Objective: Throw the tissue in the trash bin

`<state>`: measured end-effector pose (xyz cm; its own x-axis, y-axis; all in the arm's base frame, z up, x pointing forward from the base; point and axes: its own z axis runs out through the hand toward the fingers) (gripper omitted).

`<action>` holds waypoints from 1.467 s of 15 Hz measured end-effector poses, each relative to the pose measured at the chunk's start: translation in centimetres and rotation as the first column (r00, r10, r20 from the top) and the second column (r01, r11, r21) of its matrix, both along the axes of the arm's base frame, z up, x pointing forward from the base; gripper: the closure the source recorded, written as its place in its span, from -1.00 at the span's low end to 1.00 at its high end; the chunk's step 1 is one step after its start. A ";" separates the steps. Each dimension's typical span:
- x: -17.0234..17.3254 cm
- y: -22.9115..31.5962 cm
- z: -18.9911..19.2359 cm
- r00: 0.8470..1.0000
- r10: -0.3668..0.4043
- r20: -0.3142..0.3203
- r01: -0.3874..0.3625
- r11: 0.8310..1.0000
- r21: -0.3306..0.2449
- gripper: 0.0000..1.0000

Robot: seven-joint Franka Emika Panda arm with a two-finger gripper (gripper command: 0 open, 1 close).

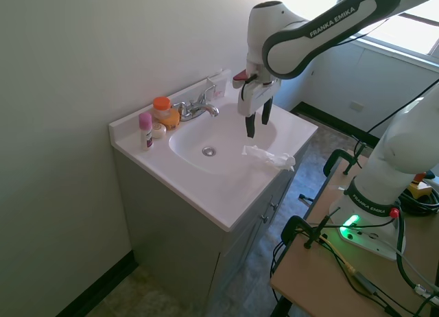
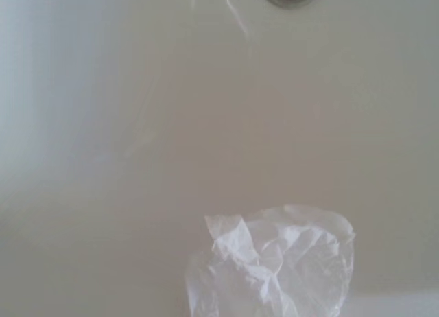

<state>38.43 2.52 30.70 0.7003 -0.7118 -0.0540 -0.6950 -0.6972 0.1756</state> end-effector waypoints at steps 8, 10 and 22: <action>-2.5 0.4 -5.1 0.997 -0.012 -0.076 0.008 0.999 -0.053 1.00; -2.5 0.5 -5.7 0.997 -0.011 -0.082 0.007 0.999 -0.053 1.00; -2.6 0.3 -8.0 0.994 0.008 -0.107 -0.015 0.998 -0.064 1.00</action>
